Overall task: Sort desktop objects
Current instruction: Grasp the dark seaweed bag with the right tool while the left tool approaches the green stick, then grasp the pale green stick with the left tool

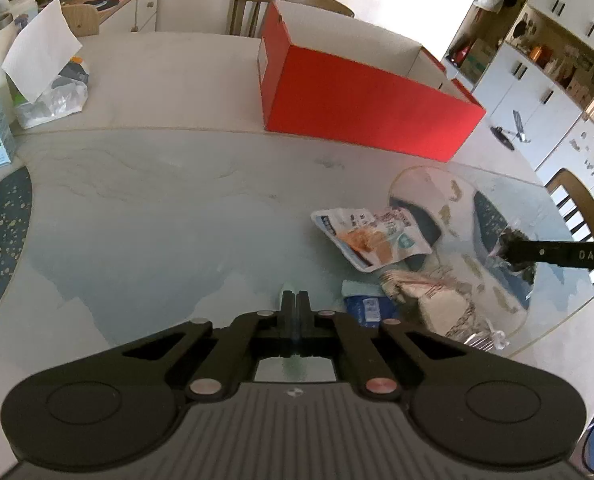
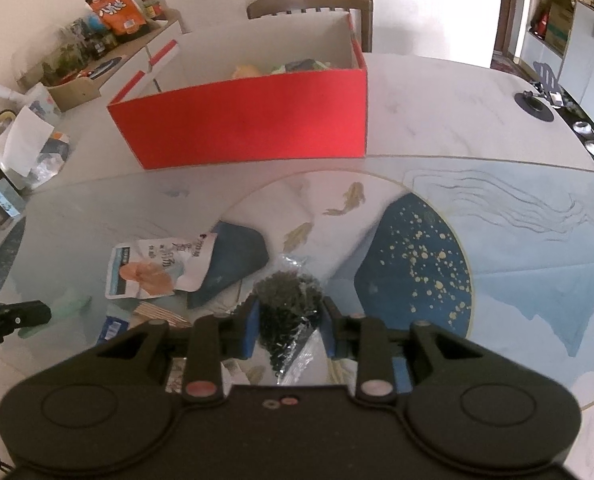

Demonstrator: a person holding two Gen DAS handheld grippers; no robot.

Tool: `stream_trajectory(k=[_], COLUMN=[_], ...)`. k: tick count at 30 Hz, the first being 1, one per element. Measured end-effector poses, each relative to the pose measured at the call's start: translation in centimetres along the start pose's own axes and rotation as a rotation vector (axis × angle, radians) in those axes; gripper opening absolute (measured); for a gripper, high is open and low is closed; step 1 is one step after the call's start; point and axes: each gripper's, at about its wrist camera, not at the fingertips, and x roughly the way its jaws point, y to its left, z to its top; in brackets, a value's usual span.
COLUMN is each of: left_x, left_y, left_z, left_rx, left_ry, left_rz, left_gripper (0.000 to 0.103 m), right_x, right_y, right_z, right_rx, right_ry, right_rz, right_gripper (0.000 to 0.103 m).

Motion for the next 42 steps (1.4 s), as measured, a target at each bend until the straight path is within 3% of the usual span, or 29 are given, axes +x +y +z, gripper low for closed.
stream_trajectory(k=[9, 11, 17, 19, 23, 27, 30, 35, 37, 39, 42], left_x=[0.0, 0.0, 0.2, 0.3, 0.1, 0.3, 0.9, 1.8, 1.9, 1.9, 1.9], left_y=[0.0, -0.2, 0.3, 0.6, 1.6, 2.8, 3.2, 3.3, 3.2, 2.9, 2.5], left_z=[0.4, 0.2, -0.2, -0.2, -0.2, -0.3, -1.0, -2.0, -2.1, -2.2, -2.3], left_rx=[0.001, 0.03, 0.054, 0.058, 0.058, 0.052, 0.109, 0.146, 0.16, 0.189, 0.224], left_ry=[0.017, 0.022, 0.052, 0.057, 0.053, 0.064, 0.087, 0.12, 0.113, 0.106, 0.109], left_rz=[-0.024, 0.008, 0.01, 0.024, 0.042, 0.075, 0.128, 0.139, 0.16, 0.178, 0.179], left_gripper=[0.0, 0.0, 0.005, 0.012, 0.063, 0.063, 0.063, 0.062, 0.054, 0.033, 0.019], right_x=[-0.7, -0.7, -0.5, -0.5, -0.5, -0.6, -0.5, -0.5, -0.5, -0.5, -0.4], right_y=[0.1, 0.1, -0.1, -0.2, -0.2, -0.3, -0.3, -0.3, -0.3, -0.2, -0.2], right_z=[0.6, 0.5, 0.2, 0.2, 0.1, -0.1, -0.2, -0.2, -0.3, -0.3, -0.3], right_rx=[-0.011, -0.011, -0.01, -0.01, -0.011, -0.008, -0.005, -0.004, -0.001, 0.0, 0.002], right_ry=[-0.008, -0.002, 0.007, 0.01, 0.012, 0.011, 0.014, 0.014, 0.016, 0.017, 0.019], right_rz=[0.017, 0.022, 0.024, 0.025, 0.027, 0.028, 0.028, 0.028, 0.027, 0.026, 0.023], right_gripper=[0.031, 0.031, 0.031, 0.031, 0.031, 0.031, 0.031, 0.031, 0.031, 0.031, 0.031])
